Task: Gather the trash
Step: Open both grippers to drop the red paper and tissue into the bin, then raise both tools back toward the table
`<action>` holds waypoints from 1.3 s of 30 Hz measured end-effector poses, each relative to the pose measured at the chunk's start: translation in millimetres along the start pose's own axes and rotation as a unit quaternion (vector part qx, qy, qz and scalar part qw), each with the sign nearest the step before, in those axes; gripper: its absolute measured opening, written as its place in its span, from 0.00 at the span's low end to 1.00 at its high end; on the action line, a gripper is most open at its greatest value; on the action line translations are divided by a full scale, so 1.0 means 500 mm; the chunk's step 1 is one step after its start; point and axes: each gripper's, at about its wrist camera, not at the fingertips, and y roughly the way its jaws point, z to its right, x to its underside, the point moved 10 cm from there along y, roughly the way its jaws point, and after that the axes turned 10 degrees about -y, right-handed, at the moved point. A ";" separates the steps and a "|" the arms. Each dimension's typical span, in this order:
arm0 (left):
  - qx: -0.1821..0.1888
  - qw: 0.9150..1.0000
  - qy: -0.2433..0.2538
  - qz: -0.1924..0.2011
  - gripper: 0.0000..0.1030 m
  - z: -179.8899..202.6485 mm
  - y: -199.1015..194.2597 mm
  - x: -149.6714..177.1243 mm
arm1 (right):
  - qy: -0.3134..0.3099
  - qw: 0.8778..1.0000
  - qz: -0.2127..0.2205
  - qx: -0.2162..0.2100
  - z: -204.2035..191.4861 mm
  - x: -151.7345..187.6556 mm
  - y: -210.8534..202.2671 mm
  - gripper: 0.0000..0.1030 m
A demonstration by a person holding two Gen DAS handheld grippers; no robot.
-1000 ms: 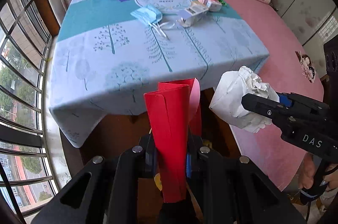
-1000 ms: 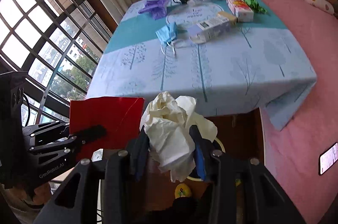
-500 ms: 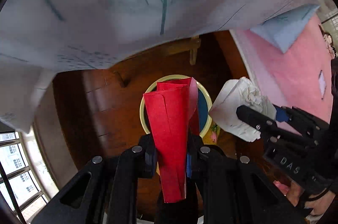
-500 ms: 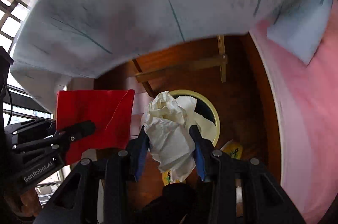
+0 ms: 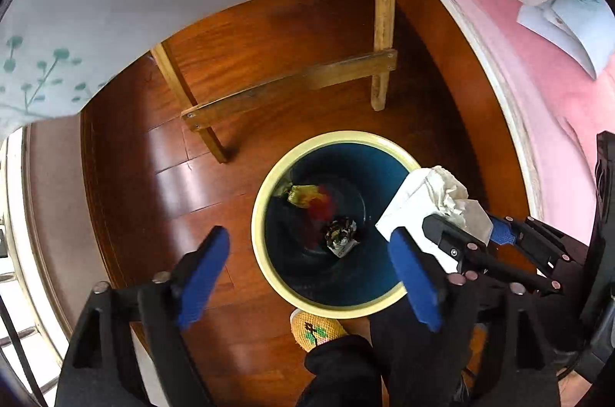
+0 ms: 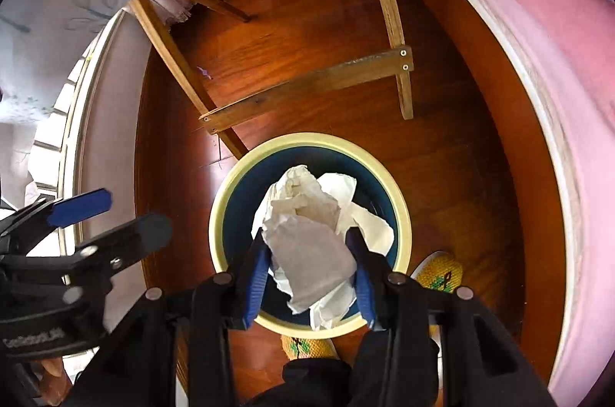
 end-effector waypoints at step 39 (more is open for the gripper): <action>0.033 0.984 -0.026 0.172 0.97 -0.038 -0.722 -0.086 | -0.108 0.980 0.167 0.001 -0.206 -0.165 -0.640 0.66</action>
